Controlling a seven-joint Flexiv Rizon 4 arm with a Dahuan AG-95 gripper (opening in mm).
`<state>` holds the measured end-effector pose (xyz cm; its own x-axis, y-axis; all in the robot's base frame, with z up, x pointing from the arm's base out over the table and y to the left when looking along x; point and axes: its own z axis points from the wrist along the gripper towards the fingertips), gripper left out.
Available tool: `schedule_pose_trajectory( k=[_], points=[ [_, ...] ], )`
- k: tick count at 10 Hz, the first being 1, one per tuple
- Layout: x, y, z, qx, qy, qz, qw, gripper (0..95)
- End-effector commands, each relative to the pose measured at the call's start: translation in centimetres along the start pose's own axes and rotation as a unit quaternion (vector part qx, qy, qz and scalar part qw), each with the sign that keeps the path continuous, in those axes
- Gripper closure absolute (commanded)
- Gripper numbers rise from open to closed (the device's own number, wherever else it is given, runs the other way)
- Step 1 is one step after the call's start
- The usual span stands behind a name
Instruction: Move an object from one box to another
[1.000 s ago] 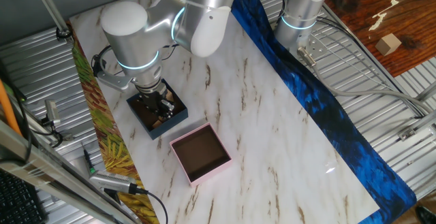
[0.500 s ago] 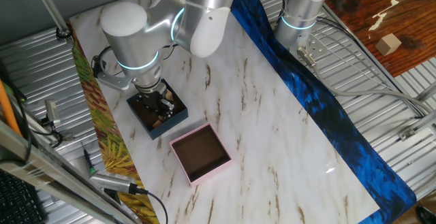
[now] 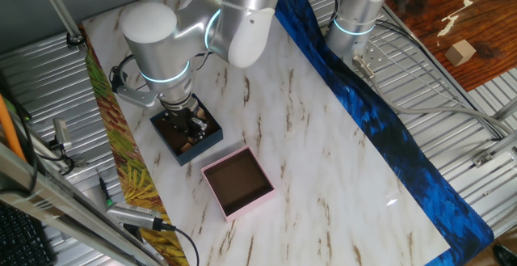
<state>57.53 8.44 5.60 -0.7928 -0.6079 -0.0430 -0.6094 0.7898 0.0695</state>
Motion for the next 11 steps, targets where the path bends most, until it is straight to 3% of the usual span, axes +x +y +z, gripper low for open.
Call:
schedule_pose_trajectory(
  k=[1,6,8,9,10,11],
  points=[
    [-0.1,0.0,0.0,-0.005,-0.01,-0.004,0.9999,95.0],
    [-0.1,0.0,0.0,-0.017,-0.025,0.0,0.9995,95.0],
    [-0.1,0.0,0.0,-0.017,-0.022,-0.002,0.9996,95.0],
    [-0.1,0.0,-0.2,-0.018,-0.018,-0.002,0.9997,95.0],
    [-0.1,-0.1,-2.3,-0.017,-0.016,0.001,0.9997,95.0],
    [-0.1,-0.1,-2.3,-0.017,-0.016,0.001,0.9997,95.0]
  ],
)
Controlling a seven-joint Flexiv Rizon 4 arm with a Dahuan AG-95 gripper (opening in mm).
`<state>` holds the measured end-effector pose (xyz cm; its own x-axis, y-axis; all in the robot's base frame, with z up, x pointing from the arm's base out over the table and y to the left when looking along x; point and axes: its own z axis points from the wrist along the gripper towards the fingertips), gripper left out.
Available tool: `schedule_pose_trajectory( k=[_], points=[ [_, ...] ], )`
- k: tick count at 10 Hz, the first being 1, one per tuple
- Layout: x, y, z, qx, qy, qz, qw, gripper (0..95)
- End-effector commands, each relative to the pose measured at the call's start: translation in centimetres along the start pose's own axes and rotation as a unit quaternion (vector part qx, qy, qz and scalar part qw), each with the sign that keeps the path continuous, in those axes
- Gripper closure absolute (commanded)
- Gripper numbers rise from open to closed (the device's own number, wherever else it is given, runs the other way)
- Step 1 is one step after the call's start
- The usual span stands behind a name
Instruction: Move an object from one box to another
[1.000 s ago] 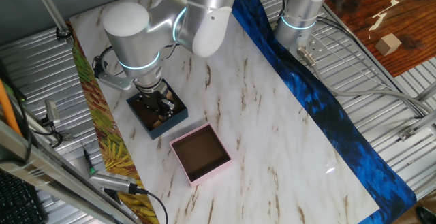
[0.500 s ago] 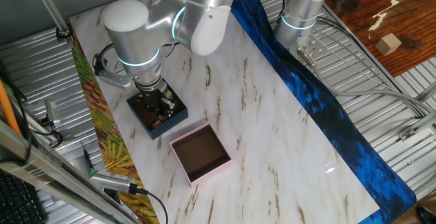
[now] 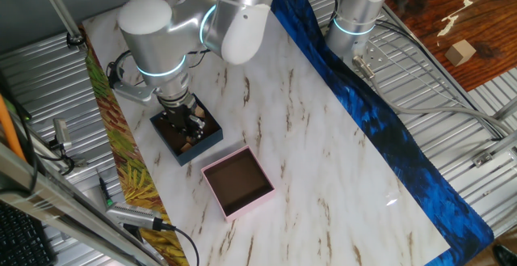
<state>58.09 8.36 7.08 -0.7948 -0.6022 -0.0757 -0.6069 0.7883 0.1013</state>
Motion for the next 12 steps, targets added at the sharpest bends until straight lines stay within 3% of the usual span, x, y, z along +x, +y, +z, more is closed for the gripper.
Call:
schedule_pose_trajectory(
  k=[1,3,4,9,12],
  points=[
    [0.3,0.2,-3.4,0.0,0.007,0.001,1.0,95.0],
    [0.0,0.6,-7.9,-0.004,0.023,0.006,0.9997,95.0],
    [-0.3,0.8,-8.9,-0.002,0.03,0.009,0.9995,95.0],
    [-1.1,1.8,-9.5,0.001,0.026,0.043,0.9988,95.0],
    [-3.0,3.6,-9.3,0.003,0.023,0.071,0.9972,95.0]
  ],
)
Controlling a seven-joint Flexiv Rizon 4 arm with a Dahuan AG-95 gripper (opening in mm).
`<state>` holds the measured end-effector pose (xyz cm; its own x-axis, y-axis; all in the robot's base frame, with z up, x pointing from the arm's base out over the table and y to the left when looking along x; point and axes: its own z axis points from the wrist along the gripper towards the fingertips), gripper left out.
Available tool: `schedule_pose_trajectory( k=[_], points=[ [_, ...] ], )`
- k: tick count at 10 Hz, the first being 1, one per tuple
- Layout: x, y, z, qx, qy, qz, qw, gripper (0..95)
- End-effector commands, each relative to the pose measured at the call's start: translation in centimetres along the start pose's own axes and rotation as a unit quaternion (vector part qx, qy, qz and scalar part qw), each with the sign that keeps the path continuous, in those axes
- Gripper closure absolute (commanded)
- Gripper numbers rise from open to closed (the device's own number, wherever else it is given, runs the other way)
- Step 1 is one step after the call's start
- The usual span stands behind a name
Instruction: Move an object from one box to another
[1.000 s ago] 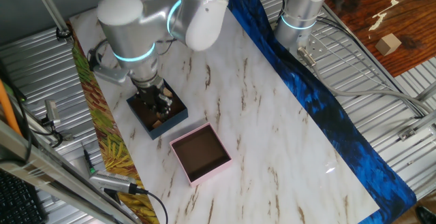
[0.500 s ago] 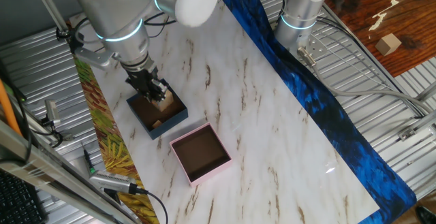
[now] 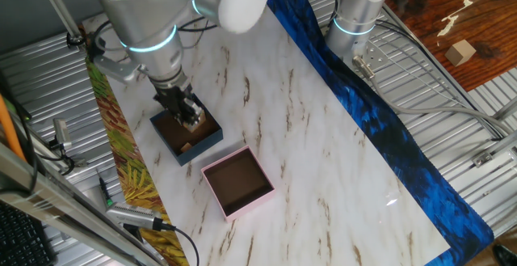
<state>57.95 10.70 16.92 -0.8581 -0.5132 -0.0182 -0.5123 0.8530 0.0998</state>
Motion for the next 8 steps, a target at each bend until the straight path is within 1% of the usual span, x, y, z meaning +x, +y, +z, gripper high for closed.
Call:
schedule_pose_trajectory(
  k=[1,2,3,5,6,8],
  points=[
    [-1.5,1.5,0.2,0.0,-0.001,0.021,0.9998,95.0],
    [-1.9,2.0,0.3,0.0,-0.001,0.025,0.9997,95.0],
    [-2.5,3.1,0.4,0.0,-0.001,0.037,0.9993,95.0],
    [-3.0,4.8,0.4,0.0,-0.001,0.052,0.9986,95.0],
    [-3.3,5.2,0.5,0.0,-0.001,0.055,0.9985,95.0],
    [-3.5,5.3,0.6,0.0,-0.001,0.056,0.9984,95.0]
  ],
)
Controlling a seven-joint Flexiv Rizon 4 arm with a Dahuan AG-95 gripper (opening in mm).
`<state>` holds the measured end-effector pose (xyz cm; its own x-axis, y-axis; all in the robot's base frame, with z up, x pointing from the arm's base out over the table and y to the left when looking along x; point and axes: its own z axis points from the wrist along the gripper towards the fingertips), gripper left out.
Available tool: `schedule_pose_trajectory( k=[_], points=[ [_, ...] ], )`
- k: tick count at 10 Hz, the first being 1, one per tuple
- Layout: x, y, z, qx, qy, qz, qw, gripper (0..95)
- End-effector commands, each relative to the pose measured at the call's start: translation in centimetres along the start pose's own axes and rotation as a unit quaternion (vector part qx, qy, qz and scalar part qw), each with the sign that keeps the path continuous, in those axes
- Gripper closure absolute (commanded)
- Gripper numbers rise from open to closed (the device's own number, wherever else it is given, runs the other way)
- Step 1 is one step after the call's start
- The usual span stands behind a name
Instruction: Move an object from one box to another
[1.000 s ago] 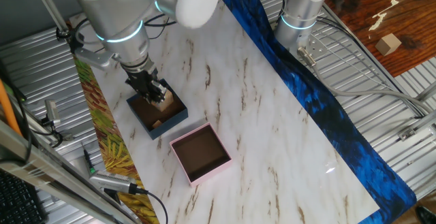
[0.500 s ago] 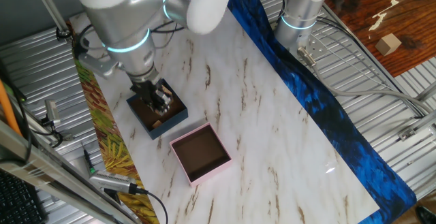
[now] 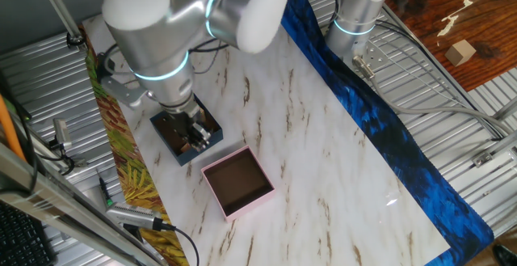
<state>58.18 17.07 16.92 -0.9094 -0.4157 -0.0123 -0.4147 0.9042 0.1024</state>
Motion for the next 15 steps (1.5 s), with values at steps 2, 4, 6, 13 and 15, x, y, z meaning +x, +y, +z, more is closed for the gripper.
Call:
schedule_pose_trajectory(
  k=[2,4,6,13,15],
  points=[
    [0.0,0.0,0.0,0.001,0.001,0.005,1.0,95.0],
    [0.0,0.0,0.0,0.004,0.005,0.0,1.0,95.0],
    [0.0,0.0,0.0,0.01,0.01,-0.019,0.9997,95.0],
    [0.0,0.0,0.0,0.015,0.0,-0.073,0.9972,95.0],
    [-0.5,1.5,-0.2,0.015,0.0,-0.059,0.9981,95.0]
  ],
)
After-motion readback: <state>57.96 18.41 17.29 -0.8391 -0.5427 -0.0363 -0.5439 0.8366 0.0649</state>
